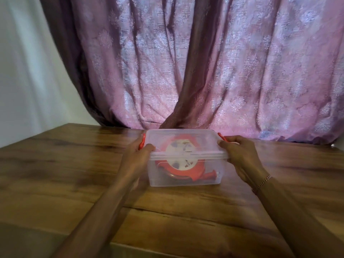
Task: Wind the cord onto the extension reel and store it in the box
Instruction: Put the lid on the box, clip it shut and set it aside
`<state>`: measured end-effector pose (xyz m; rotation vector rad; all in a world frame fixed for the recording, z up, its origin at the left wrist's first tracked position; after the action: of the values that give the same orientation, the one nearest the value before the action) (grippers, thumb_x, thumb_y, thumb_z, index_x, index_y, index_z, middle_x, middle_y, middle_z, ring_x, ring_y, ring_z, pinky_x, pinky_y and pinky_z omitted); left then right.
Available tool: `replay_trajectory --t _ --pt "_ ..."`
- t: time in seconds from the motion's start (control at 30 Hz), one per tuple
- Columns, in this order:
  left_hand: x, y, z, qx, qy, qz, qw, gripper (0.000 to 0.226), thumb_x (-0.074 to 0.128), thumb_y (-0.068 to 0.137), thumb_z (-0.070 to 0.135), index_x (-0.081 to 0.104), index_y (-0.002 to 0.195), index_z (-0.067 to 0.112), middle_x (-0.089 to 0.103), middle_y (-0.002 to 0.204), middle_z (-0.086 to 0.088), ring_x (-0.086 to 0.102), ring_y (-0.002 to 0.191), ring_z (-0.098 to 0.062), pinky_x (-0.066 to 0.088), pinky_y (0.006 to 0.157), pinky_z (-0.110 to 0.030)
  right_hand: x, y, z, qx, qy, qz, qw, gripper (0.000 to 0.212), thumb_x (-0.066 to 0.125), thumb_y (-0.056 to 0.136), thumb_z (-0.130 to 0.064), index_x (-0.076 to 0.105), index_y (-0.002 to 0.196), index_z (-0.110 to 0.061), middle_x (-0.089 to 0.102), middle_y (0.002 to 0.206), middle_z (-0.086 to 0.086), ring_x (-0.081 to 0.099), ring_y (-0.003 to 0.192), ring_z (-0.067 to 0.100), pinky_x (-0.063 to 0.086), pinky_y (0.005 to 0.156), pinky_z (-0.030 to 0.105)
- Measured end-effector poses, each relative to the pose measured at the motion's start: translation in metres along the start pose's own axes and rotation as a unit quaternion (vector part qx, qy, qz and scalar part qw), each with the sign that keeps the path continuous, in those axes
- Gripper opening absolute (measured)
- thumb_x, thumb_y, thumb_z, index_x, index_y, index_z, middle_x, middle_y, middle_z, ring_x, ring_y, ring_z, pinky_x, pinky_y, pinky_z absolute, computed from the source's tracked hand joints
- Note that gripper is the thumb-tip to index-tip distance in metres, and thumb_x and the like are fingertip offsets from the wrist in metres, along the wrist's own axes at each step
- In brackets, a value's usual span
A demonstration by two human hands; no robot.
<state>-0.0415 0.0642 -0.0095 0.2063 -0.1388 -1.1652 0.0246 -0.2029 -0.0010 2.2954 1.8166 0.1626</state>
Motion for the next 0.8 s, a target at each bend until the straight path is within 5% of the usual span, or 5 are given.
replay_trajectory --t 0.13,0.37,0.57,0.73,0.8 --pt "-0.042 -0.003 0.005 0.0 0.019 0.076 0.997 0.02 0.06 0.091 0.017 0.066 0.108 0.027 0.072 0.092 0.003 0.069 0.078 -0.012 0.052 0.052 -0.021 0.059 0.004 -0.006 -0.02 -0.034 -0.059 0.997 0.025 0.079 0.068 -0.035 0.077 0.09 -0.023 0.077 0.089 -0.004 0.072 0.086 0.02 0.06 0.081 0.049" --pt "-0.144 0.0 0.006 -0.041 0.084 0.251 0.963 0.016 0.056 0.098 0.03 0.063 0.108 0.019 0.065 0.082 0.005 0.063 0.068 -0.012 0.045 0.045 -0.015 0.206 -0.011 -0.017 -0.06 -0.05 -0.225 0.971 0.037 0.068 0.086 -0.027 0.066 0.123 -0.024 0.069 0.107 -0.003 0.064 0.084 0.008 0.057 0.078 0.033" --pt "-0.223 -0.008 0.005 0.014 0.117 0.358 0.926 0.026 0.052 0.095 0.02 0.062 0.119 0.022 0.07 0.106 0.001 0.067 0.086 -0.015 0.06 0.067 -0.03 0.329 -0.037 -0.024 -0.041 0.009 -0.352 0.935 0.036 0.061 0.08 -0.032 0.062 0.115 -0.039 0.068 0.111 -0.006 0.067 0.097 0.021 0.058 0.085 0.051" --pt "-0.28 -0.007 0.001 0.027 0.122 0.432 0.893 0.038 0.051 0.083 0.022 0.059 0.12 0.025 0.069 0.109 0.003 0.067 0.093 -0.016 0.059 0.084 -0.041 0.419 -0.064 -0.033 -0.039 0.057 -0.39 0.918 0.012 0.054 0.089 -0.019 0.06 0.091 -0.03 0.066 0.095 -0.004 0.064 0.079 0.012 0.055 0.058 0.029" --pt "-0.295 -0.005 0.001 0.037 0.131 0.46 0.878 0.037 0.051 0.082 0.022 0.058 0.118 0.023 0.067 0.109 0.004 0.066 0.096 -0.016 0.057 0.09 -0.043 0.453 -0.07 -0.035 -0.031 0.057 -0.396 0.916 0.017 0.053 0.083 -0.029 0.064 0.096 -0.029 0.07 0.099 -0.002 0.067 0.082 0.016 0.06 0.062 0.036"
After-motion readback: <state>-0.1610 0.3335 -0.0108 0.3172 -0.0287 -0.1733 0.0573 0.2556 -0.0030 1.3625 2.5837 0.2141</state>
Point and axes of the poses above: each hand's wrist, its own y-axis towards the middle knuckle, its own x-axis out of the palm, z = x × y, the point moved 1 cm from there along y, towards the middle knuckle
